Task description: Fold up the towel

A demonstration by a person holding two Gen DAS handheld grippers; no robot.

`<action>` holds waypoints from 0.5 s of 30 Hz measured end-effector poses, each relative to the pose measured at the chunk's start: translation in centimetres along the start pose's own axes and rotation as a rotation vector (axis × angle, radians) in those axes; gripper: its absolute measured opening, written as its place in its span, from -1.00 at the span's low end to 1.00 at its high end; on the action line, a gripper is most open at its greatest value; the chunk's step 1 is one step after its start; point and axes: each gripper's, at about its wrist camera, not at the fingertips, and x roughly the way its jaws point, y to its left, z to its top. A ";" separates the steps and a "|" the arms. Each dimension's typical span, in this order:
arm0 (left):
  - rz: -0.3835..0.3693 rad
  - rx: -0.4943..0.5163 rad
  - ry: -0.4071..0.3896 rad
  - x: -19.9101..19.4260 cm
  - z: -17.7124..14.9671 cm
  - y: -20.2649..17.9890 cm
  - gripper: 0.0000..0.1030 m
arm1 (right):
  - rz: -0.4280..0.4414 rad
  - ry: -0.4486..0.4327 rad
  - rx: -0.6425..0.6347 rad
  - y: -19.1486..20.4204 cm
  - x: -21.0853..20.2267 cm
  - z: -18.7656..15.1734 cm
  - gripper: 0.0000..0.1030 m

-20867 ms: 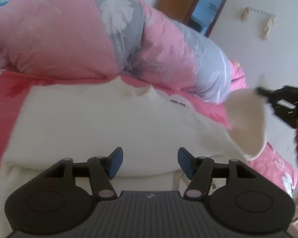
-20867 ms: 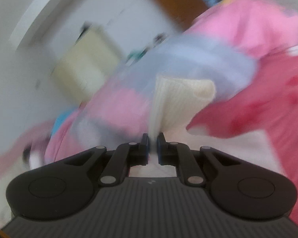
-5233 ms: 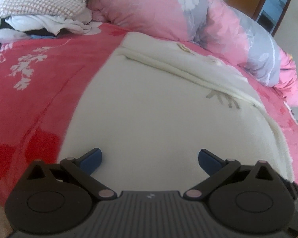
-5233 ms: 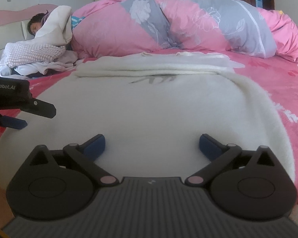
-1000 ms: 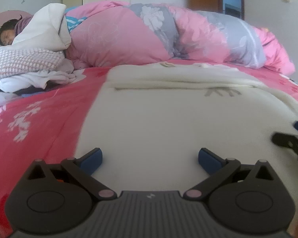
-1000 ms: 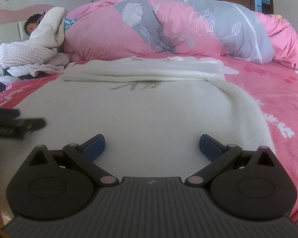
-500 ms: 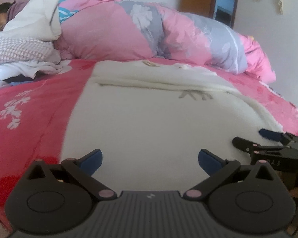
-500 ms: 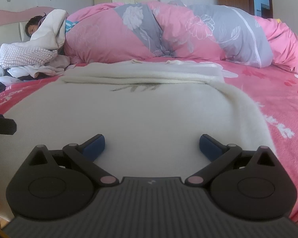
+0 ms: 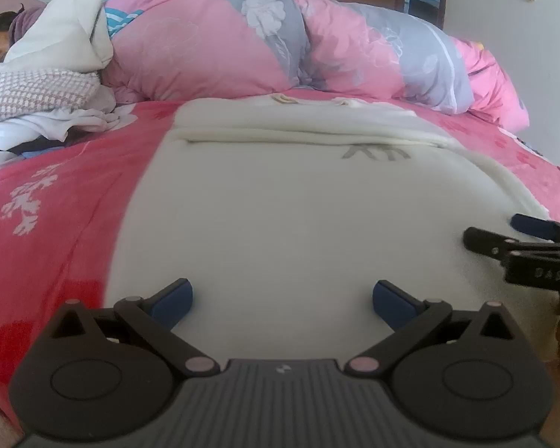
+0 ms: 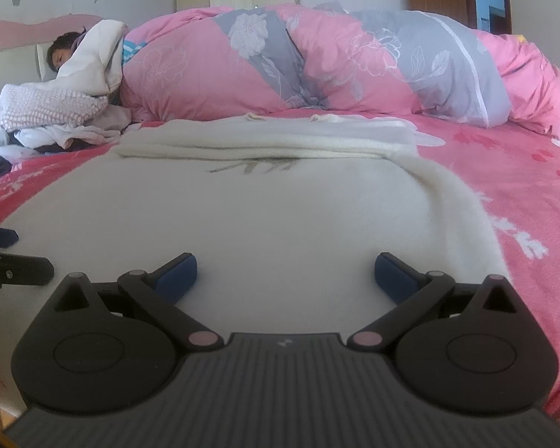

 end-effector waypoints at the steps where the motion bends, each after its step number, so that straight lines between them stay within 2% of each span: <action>1: 0.001 0.000 -0.001 0.0 0.0 0.0 1.00 | -0.007 -0.002 0.009 -0.3 -0.2 0.0 0.98; 6: 0.001 -0.004 -0.011 0.2 -0.2 0.0 1.00 | -0.076 -0.011 0.070 -2.3 -1.5 -0.2 0.98; 11: -0.001 -0.004 -0.028 0.3 -0.4 0.1 1.00 | -0.092 -0.030 0.119 -4.0 -3.2 -0.6 0.97; 15: -0.004 -0.005 -0.038 0.2 -0.5 0.2 1.00 | -0.241 -0.032 0.084 -3.8 -4.5 -0.7 0.98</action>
